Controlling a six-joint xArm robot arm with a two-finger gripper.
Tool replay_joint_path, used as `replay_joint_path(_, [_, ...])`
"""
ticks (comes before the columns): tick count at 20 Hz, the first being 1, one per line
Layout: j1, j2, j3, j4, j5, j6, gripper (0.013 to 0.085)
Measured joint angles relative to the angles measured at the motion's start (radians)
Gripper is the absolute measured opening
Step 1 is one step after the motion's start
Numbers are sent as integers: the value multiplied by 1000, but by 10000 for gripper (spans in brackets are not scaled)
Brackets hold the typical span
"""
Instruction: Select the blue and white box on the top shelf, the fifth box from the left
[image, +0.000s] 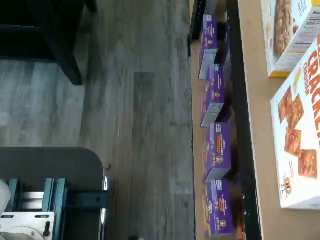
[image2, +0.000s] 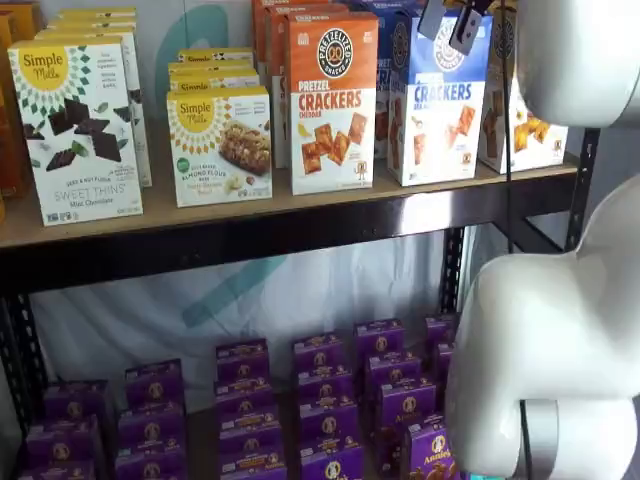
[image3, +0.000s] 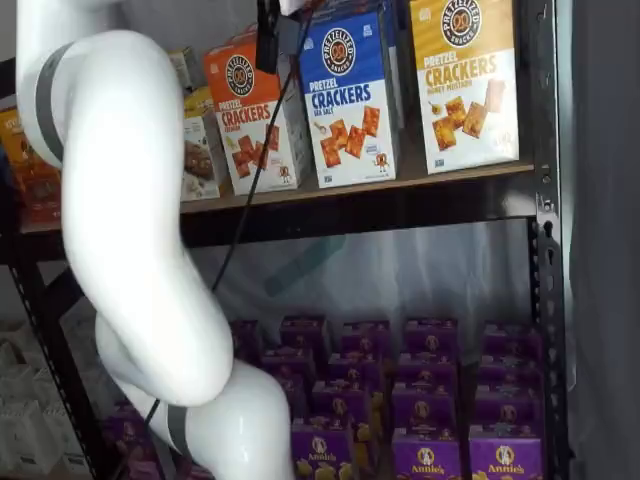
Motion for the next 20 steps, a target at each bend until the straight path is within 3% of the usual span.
replay_joint_path(3, [44, -21, 20, -91, -37, -5, 850])
replay_joint_path(6, [44, -29, 37, -100, -47, -10, 850])
replay_joint_path(11, [28, -36, 50, -73, -59, -13, 850])
replay_joint_path(20, [-43, -8, -7, 53, -113, -10, 850])
